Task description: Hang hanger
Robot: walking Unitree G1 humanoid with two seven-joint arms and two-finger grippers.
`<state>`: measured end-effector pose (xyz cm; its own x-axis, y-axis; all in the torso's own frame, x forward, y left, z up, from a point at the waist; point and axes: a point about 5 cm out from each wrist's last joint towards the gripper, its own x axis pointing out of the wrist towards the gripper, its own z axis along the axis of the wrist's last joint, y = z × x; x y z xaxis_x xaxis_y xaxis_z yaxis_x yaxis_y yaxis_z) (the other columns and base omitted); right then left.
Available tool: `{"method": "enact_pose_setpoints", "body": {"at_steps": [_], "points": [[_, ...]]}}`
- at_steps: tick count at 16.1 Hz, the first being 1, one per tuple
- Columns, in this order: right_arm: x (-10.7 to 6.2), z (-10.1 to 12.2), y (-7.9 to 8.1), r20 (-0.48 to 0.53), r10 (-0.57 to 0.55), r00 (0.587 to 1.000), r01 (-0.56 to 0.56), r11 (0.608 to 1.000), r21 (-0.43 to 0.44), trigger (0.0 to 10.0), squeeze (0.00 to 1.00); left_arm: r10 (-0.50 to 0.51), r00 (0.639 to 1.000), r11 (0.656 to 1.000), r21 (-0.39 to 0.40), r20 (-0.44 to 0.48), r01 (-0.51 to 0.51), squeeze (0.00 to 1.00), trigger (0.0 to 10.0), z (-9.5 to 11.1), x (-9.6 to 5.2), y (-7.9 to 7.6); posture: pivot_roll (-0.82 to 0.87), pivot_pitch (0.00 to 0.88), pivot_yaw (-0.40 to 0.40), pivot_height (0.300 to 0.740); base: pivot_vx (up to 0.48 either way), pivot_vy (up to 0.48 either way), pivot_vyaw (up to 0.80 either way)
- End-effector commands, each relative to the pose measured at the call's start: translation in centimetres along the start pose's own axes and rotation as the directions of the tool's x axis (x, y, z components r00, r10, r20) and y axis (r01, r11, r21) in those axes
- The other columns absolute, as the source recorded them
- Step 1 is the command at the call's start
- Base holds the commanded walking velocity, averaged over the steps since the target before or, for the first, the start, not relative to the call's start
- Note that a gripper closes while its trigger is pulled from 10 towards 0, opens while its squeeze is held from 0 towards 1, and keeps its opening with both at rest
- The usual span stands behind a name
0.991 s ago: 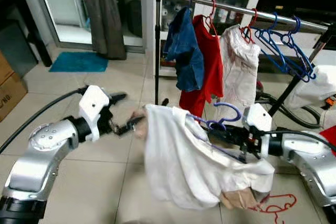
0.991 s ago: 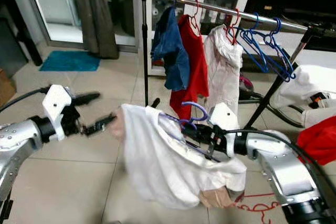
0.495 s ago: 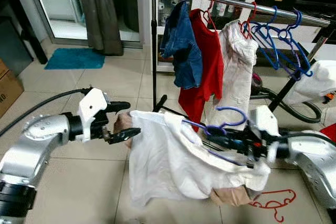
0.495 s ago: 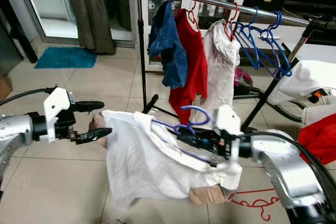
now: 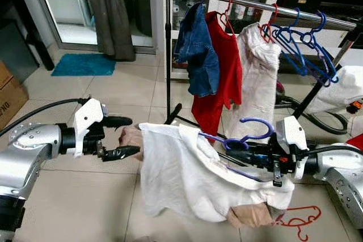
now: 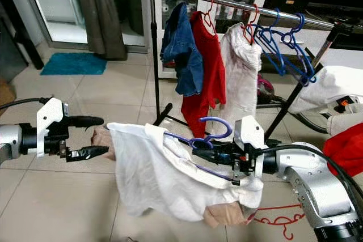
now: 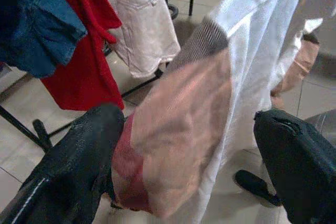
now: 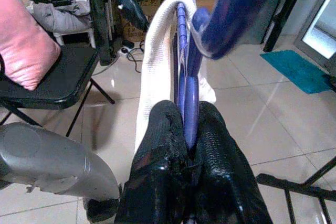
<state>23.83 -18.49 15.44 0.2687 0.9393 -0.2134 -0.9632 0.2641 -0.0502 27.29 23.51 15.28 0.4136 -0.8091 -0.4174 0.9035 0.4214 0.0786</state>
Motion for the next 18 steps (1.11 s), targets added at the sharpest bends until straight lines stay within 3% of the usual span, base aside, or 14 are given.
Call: {"method": "enact_pose_setpoints", "body": {"at_steps": [1, 18], "points": [[-0.39, 1.00, -0.06, 0.029, 0.007, 1.000, -0.006, 0.999, -0.040, 10.0, 0.00, -0.006, 1.000, 1.000, 0.025, -0.008, 0.006, 0.00, 0.0, 0.31, 0.06, 0.28, 0.05, 0.000, 0.017, 0.740, 0.000, 0.000, 0.00], [-0.67, 0.84, -0.13, 0.029, 0.011, 1.000, -0.010, 0.999, -0.032, 10.0, 0.00, -0.051, 0.999, 0.999, 0.015, 0.008, 0.050, 0.00, 0.0, 0.22, 0.11, 0.67, 0.05, 0.000, 0.022, 0.740, 0.000, 0.000, 0.00]]}}
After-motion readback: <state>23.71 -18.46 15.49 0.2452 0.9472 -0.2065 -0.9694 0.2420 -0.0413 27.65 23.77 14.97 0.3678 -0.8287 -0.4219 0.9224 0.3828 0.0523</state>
